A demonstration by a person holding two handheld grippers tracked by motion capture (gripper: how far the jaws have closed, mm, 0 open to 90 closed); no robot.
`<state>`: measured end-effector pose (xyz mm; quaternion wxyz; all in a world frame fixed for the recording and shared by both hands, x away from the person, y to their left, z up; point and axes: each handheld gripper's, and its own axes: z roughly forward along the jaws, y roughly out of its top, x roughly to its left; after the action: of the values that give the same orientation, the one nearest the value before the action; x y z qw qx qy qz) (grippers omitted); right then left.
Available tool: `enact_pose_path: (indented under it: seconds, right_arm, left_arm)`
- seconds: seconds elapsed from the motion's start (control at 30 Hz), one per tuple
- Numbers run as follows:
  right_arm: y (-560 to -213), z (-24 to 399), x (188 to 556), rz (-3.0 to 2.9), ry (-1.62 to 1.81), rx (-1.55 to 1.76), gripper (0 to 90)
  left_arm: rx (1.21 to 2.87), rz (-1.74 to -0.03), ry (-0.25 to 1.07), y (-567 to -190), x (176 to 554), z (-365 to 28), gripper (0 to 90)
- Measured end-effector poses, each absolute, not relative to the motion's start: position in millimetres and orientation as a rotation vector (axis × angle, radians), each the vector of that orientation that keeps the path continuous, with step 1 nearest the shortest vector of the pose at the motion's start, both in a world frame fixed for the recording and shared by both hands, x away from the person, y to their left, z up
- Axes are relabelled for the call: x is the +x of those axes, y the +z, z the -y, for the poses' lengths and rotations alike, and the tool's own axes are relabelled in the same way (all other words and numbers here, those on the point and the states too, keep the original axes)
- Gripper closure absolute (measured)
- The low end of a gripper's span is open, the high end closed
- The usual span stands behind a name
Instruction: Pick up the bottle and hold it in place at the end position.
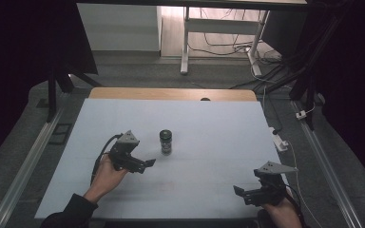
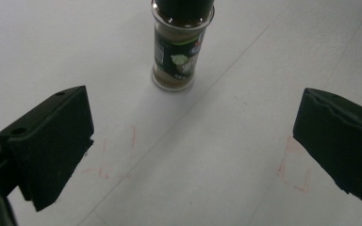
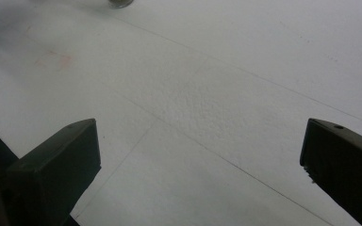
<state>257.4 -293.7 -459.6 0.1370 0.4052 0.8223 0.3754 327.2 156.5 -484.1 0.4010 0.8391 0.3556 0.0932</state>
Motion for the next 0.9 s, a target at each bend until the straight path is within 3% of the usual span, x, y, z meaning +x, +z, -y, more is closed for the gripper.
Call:
enact_pose_path:
  seconds: [0.9]
  right_arm:
    - [-460,294,257,-2.386,1.095,1.170,0.0]
  left_arm:
    - [2.189,-0.805,0.255,-505,384,-111,0.0]
